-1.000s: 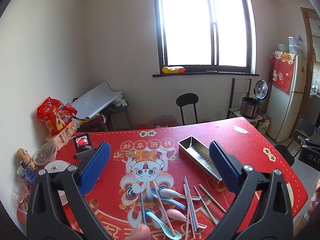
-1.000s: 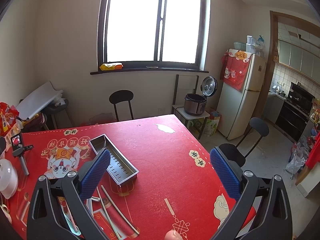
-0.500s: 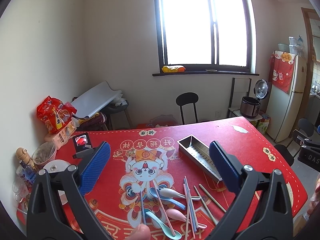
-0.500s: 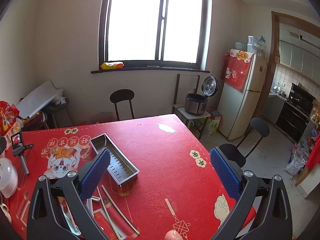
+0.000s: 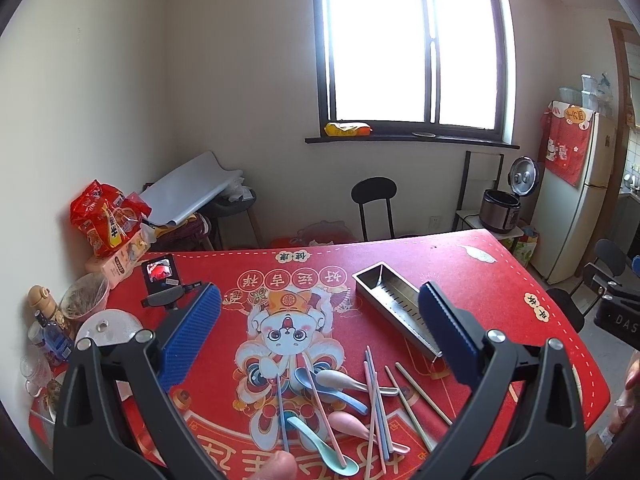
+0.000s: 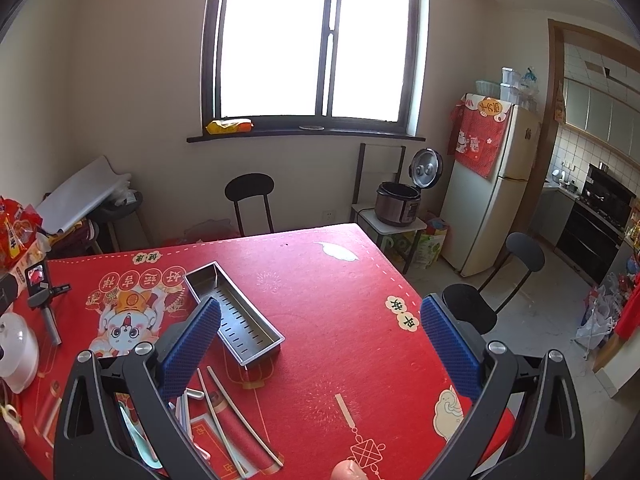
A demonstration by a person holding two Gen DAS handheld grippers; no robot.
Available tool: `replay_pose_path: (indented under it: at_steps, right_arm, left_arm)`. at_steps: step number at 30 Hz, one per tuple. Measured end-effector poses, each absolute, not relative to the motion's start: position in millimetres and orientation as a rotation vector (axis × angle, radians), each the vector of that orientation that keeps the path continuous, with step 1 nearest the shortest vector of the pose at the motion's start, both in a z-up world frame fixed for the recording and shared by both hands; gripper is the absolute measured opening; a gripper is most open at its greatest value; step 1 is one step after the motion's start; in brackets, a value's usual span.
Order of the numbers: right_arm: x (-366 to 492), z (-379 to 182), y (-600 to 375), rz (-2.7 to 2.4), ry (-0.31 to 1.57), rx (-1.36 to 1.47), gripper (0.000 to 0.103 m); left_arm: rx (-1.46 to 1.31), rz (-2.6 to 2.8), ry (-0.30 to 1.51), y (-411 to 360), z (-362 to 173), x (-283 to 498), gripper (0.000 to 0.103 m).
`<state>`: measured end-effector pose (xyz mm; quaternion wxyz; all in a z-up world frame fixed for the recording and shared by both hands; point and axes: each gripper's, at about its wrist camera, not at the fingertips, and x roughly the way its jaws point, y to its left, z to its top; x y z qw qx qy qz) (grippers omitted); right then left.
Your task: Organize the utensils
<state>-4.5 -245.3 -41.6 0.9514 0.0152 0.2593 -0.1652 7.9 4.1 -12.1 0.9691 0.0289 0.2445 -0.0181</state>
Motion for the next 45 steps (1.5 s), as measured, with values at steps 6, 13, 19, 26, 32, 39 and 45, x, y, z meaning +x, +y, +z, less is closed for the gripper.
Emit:
replay_pose_path:
  at_steps: [6, 13, 19, 26, 32, 39, 45]
  right_arm:
    - [7, -50, -246, -0.182, 0.555, 0.087, 0.098]
    - [28, -77, -233, -0.035, 0.571, 0.023, 0.098]
    - [50, -134, -216, 0.071, 0.751, -0.101, 0.098]
    - [68, -199, -198, 0.195, 0.897, -0.154, 0.098]
    - [89, -257, -202, 0.221, 1.045, -0.115, 0.098]
    - [106, -301, -211, 0.214, 1.149, -0.069, 0.076]
    - [118, -320, -197, 0.237, 1.172, -0.109, 0.058]
  left_arm:
    - [-0.005, -0.054, 0.546, 27, -18, 23, 0.097]
    - [-0.054, -0.025, 0.59, 69, -43, 28, 0.097]
    - [-0.148, -0.002, 0.635, 109, -70, 31, 0.091]
    - [-0.195, 0.009, 0.764, 132, -135, 41, 0.07]
    - [-0.116, 0.058, 0.869, 137, -204, 50, 0.064]
    - [-0.126, 0.022, 0.993, 140, -261, 57, 0.059]
    - [-0.171, -0.023, 1.066, 134, -289, 62, 0.054]
